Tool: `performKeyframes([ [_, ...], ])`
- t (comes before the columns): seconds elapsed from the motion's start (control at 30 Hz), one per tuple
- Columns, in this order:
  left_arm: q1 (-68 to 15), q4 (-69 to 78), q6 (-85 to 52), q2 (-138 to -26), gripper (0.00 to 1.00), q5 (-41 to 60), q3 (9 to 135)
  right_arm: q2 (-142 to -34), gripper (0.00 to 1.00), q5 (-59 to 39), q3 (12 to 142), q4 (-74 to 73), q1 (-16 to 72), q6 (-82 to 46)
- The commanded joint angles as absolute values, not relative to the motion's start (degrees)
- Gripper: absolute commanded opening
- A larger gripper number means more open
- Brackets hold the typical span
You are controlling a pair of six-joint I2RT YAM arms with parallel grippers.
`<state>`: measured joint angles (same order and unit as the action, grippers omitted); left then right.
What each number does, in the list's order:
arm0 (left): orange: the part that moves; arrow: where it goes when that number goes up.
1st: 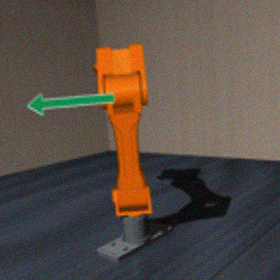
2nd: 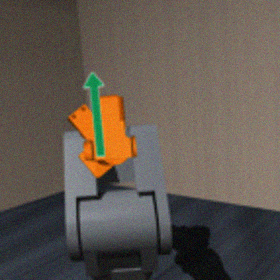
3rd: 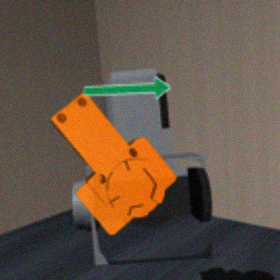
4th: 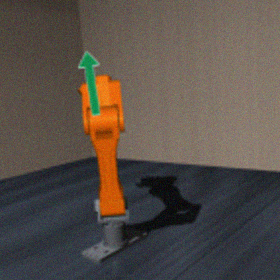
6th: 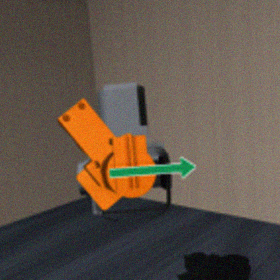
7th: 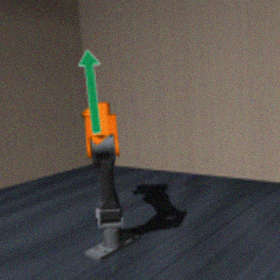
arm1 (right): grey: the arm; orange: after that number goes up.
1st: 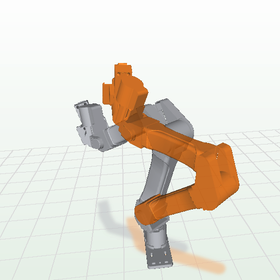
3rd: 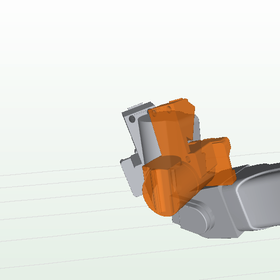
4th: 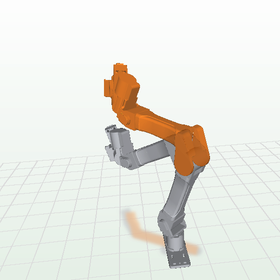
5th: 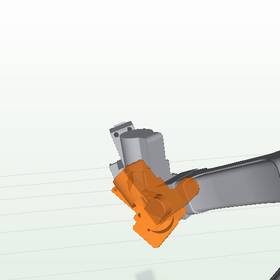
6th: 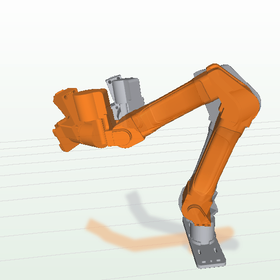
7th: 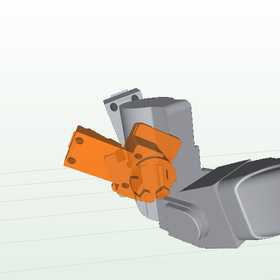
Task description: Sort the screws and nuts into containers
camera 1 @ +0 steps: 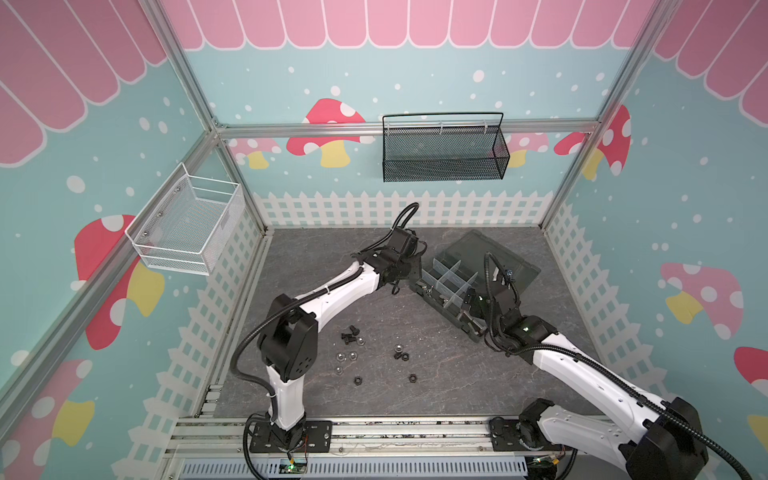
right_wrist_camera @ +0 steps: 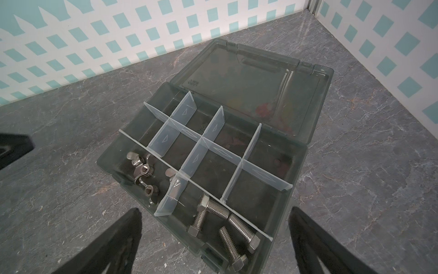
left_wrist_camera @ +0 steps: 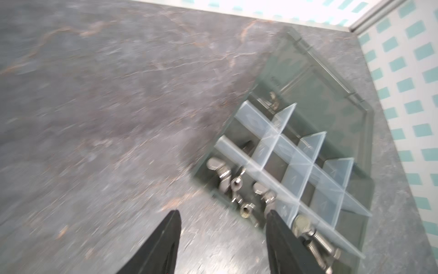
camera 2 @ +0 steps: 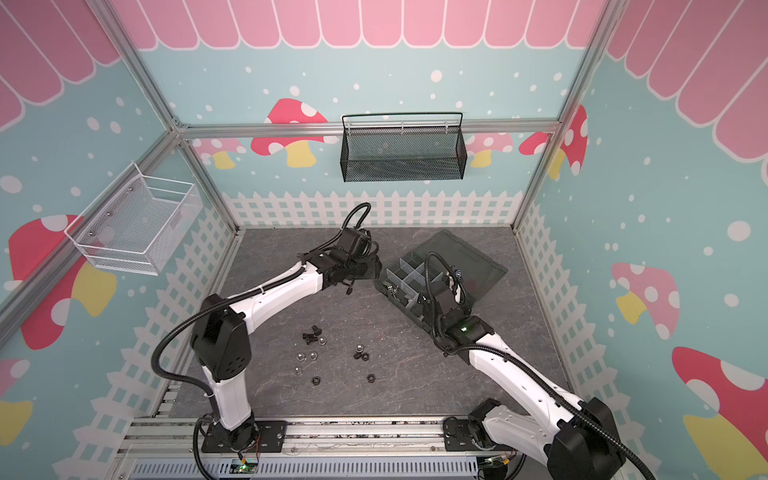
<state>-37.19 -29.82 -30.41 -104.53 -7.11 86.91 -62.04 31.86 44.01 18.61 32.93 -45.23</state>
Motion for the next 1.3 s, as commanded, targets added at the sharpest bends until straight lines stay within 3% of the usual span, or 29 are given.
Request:
performKeyframes([
  [0.0, -36.8, -30.7, -33.6, -98.4, 0.65, -14.2, 77.7, -62.8, 0.98, 31.8, 45.7, 18.9, 32.5, -45.4],
  [0.13, -36.4, -30.8, -37.9, -89.9, 0.73, -17.1, 66.6, -63.6, 0.98, 31.5, 45.8, 18.7, 32.5, -45.5],
  [0.37, -34.3, -34.4, -43.5, -81.0, 0.74, -20.7, 54.1, -64.3, 0.98, 31.2, 45.8, 18.7, 32.5, -45.9],
  [0.77, -33.5, -34.4, -43.9, -86.7, 0.6, -18.9, 51.9, -64.4, 0.98, 30.3, 45.7, 18.2, 32.5, -46.5],
  [1.27, -32.8, -29.3, -44.9, -93.2, 0.52, -13.4, 49.5, -64.4, 0.98, 30.8, 45.1, 18.2, 32.5, -47.0],
])
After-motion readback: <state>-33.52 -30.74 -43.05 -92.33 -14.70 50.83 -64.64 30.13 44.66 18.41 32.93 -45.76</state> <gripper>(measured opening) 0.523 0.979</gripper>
